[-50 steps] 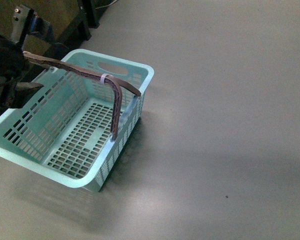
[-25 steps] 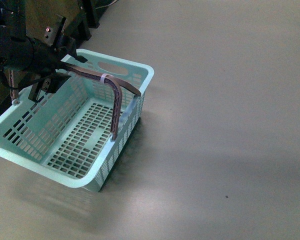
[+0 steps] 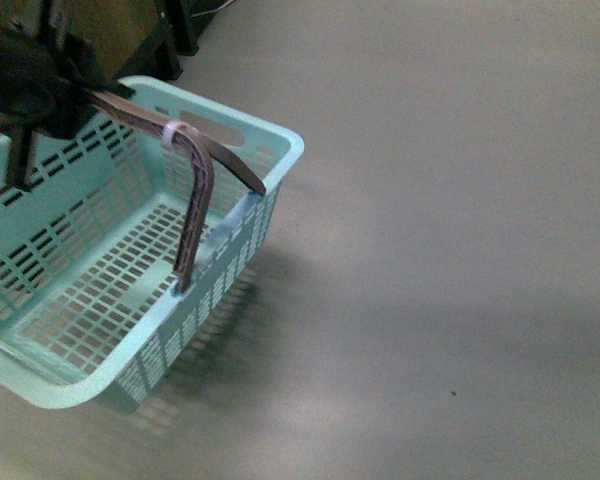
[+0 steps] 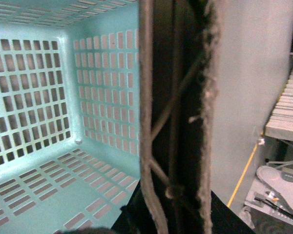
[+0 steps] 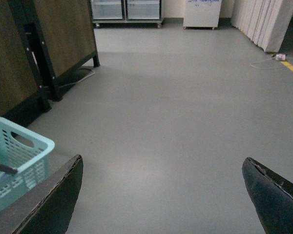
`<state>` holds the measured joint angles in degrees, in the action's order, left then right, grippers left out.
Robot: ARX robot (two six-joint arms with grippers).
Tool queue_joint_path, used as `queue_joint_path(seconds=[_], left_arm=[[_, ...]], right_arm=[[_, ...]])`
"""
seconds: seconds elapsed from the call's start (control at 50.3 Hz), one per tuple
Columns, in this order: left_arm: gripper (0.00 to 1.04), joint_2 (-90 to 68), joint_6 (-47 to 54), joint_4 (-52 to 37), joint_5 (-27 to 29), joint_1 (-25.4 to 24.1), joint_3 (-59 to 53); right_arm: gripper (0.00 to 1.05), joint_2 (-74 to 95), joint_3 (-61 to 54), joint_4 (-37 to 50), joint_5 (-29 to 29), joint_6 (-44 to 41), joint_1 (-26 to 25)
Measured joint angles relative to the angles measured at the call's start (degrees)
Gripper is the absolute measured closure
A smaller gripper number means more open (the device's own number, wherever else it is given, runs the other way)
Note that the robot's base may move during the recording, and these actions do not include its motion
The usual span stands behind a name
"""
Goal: Pick lemon and mango into basket
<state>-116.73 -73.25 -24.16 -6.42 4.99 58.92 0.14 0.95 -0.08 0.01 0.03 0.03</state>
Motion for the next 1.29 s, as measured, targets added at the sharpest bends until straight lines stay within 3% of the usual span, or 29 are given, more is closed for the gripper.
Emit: queue_joint_path(seconds=[0.219, 0.537, 0.776, 1.293], left_arm=[[0.99, 28.79, -5.77, 8.39, -1.01, -2.58, -11.52], [0.99, 50.58, -12.37, 21.57, -2.86, -4.42, -14.21], [0.99, 58.55, -13.86, 29.18, -4.81, -4.87, -13.14], [0.99, 59.08, -13.53, 29.88, -5.14, -4.85, -12.85]], right_arm=[[0.09, 0.0, 0.0, 0.0, 0.0, 0.0, 0.0], [0.09, 0.0, 0.0, 0.0, 0.0, 0.0, 0.0], [0.09, 0.0, 0.0, 0.0, 0.0, 0.0, 0.0], [0.09, 0.0, 0.0, 0.0, 0.0, 0.0, 0.0]])
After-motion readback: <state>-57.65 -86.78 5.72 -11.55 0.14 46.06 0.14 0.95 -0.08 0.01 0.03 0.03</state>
